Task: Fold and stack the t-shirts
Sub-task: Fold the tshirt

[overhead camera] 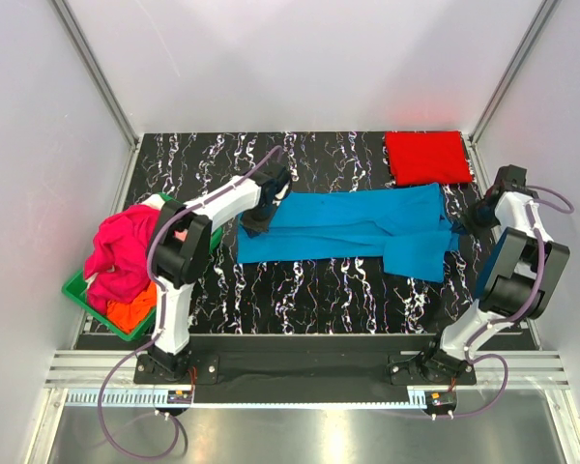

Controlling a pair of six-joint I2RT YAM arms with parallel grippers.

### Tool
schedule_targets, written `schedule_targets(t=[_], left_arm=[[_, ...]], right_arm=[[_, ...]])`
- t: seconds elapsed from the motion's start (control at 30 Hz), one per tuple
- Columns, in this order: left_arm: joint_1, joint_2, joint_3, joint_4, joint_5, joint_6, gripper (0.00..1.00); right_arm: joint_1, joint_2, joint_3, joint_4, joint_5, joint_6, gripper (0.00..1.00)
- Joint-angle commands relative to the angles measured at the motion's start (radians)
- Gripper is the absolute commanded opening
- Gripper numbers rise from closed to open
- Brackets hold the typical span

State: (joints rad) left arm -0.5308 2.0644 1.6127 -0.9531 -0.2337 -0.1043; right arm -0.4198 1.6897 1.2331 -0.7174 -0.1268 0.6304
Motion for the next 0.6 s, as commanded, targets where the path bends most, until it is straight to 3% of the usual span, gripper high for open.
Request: schedule_targets(t=[0.0, 0.2, 0.4, 0.57], left_arm=[[0.005, 0.011, 0.062, -0.018, -0.021, 0.009, 0.0], [0.006, 0.023, 0.092, -0.032, -0.019, 0.017, 0.0], [0.006, 0.008, 0.09, -0.033, -0.006, 0.018, 0.0], [0.005, 0.003, 0.092, -0.032, 0.01, 0.023, 0.0]], right_arm=[[0.003, 0.039, 0.057, 0.026, -0.025, 0.012, 0.06], [0.013, 0.048, 0.063, 0.001, -0.04, 0.02, 0.28], [0.015, -0.12, -0.053, -0.04, 0.026, 0.055, 0.35], [0.015, -0.251, -0.214, -0.05, -0.023, 0.071, 0.38]])
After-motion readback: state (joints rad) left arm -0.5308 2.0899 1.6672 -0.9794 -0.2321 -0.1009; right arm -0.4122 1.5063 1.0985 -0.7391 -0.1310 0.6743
